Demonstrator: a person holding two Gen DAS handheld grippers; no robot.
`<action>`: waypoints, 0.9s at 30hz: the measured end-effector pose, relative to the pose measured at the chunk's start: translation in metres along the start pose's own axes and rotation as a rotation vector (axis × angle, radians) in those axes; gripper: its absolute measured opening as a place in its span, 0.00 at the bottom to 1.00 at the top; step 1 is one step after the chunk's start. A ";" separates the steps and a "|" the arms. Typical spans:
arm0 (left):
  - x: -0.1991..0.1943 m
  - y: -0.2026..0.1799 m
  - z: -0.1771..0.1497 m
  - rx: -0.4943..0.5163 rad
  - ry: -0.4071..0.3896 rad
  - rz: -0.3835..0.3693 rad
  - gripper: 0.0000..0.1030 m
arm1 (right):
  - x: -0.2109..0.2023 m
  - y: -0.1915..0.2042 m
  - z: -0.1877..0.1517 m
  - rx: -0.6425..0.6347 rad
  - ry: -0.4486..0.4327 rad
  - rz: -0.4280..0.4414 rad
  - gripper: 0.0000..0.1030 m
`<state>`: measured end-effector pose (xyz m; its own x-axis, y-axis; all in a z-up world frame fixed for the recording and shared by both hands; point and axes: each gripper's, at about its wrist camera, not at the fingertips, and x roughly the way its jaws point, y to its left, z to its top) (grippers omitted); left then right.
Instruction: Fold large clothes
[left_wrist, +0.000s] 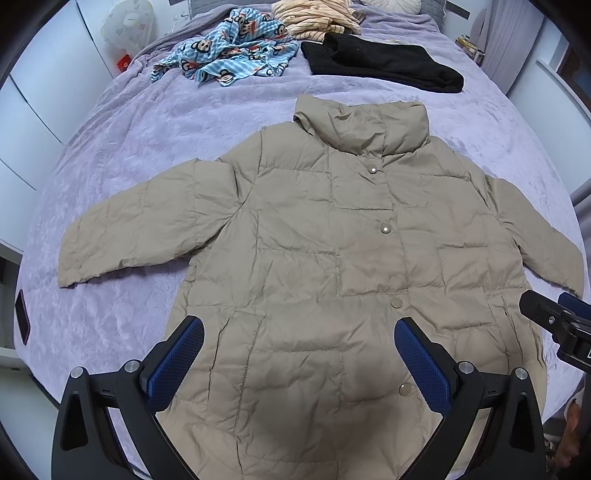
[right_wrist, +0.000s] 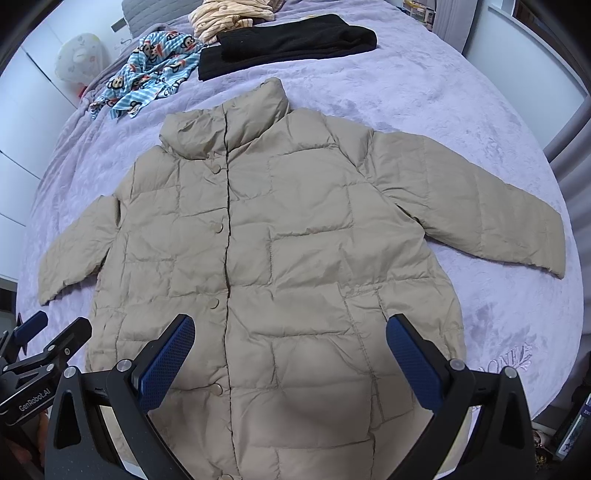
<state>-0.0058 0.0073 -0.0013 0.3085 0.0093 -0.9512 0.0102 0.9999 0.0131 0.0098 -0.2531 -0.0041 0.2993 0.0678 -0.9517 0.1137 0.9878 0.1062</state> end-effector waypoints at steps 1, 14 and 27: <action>0.000 0.000 0.000 -0.001 0.001 0.000 1.00 | 0.000 -0.001 0.001 0.000 0.001 0.000 1.00; 0.000 0.000 0.000 -0.003 0.002 0.000 1.00 | 0.000 -0.001 0.001 0.000 0.003 0.000 1.00; 0.001 -0.002 0.003 -0.004 0.005 0.006 1.00 | 0.000 0.000 0.002 -0.001 0.004 0.001 1.00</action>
<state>-0.0030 0.0055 -0.0015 0.3034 0.0152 -0.9527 0.0048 0.9998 0.0175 0.0113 -0.2532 -0.0037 0.2952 0.0691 -0.9529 0.1122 0.9880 0.1064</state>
